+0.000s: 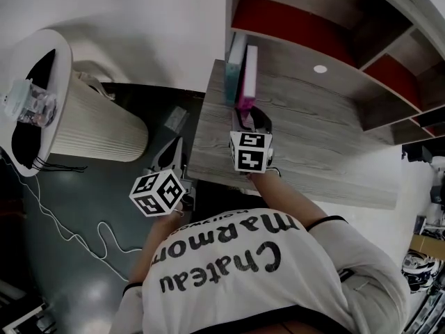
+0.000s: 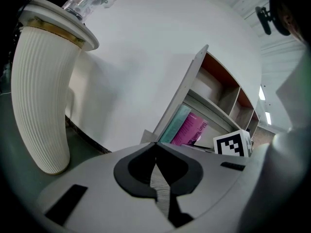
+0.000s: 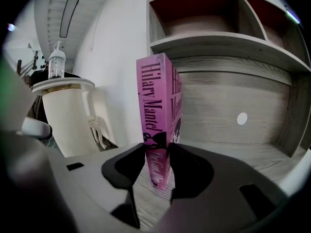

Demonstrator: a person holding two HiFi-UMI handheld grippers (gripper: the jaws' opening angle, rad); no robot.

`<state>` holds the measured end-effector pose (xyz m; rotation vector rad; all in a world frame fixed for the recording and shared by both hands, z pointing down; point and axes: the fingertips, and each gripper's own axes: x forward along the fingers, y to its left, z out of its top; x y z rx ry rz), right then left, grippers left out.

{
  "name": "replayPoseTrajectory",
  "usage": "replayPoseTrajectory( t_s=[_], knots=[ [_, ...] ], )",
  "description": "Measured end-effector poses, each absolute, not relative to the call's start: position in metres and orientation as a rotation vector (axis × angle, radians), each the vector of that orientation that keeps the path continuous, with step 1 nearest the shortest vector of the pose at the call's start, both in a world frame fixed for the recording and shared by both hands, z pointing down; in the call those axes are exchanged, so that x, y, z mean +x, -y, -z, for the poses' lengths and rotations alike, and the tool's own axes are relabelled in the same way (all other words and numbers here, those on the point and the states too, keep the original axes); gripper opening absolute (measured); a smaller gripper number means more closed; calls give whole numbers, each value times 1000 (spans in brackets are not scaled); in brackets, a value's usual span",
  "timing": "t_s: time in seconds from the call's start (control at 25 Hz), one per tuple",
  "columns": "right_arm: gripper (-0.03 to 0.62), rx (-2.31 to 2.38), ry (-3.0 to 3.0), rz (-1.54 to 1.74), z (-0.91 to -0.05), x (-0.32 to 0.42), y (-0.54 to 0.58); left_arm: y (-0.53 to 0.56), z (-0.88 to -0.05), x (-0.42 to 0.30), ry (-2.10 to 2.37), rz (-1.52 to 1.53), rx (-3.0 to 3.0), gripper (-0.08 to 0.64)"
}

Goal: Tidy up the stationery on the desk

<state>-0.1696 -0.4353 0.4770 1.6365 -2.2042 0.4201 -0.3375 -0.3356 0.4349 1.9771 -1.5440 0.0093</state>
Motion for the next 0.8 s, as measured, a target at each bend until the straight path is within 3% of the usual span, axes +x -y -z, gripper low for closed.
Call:
replayPoseTrajectory(
  t_s=[0.8],
  knots=[
    [167, 1624, 2216, -422, -478, -178, 466, 354, -436, -351, 1585, 1, 1941, 15]
  ],
)
